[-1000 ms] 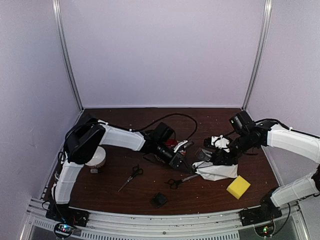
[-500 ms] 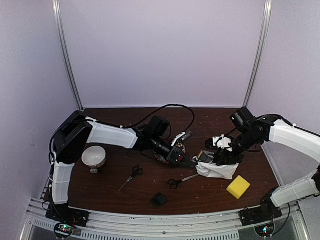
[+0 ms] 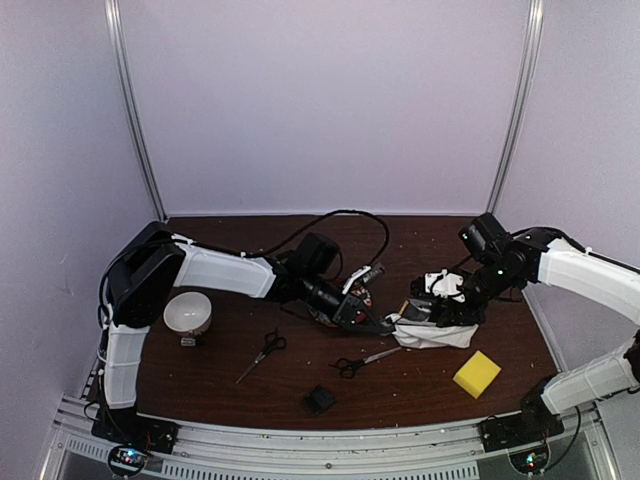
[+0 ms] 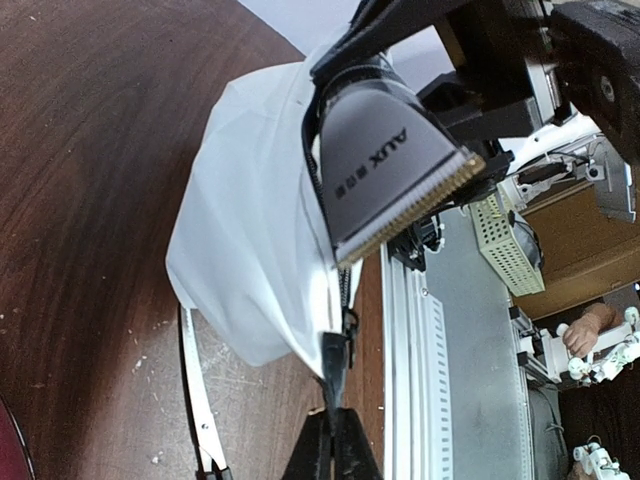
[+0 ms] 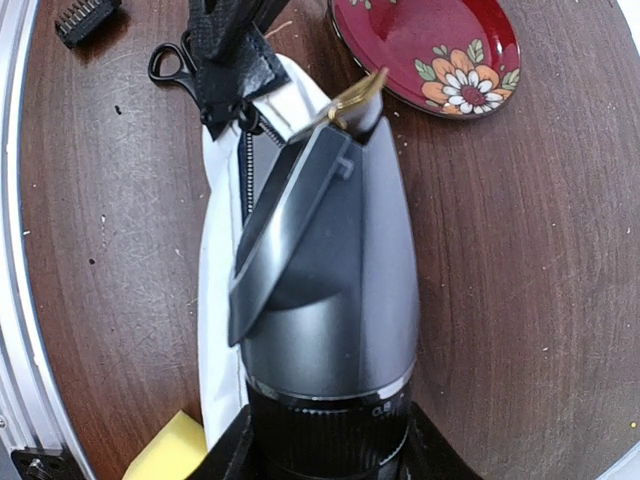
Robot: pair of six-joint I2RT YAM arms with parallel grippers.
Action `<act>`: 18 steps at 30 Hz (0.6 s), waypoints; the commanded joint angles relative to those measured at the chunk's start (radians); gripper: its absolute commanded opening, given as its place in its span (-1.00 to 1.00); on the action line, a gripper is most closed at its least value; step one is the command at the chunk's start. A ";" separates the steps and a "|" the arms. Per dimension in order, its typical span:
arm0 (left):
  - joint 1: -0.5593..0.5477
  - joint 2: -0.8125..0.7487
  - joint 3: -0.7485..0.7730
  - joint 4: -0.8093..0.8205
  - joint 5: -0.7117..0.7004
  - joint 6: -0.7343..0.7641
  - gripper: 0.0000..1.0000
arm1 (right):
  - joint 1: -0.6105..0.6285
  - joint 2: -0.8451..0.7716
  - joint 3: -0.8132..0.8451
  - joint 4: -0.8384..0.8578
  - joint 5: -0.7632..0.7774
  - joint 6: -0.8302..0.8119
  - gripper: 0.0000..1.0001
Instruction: Sort the hair-cutting tools
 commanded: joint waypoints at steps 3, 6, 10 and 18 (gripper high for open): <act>0.008 -0.019 0.027 -0.032 0.045 0.019 -1.00 | 0.005 0.021 -0.013 0.036 0.006 0.038 -0.29; 0.008 -0.016 0.033 -0.033 0.048 0.009 -1.00 | 0.009 0.026 -0.028 0.077 -0.013 0.058 -0.22; 0.008 -0.009 0.033 -0.020 0.053 -0.006 -1.00 | 0.009 0.038 -0.025 0.137 -0.026 0.123 -0.13; 0.008 -0.002 0.040 -0.032 0.048 -0.009 -1.00 | 0.012 0.043 -0.013 0.134 -0.111 0.144 0.17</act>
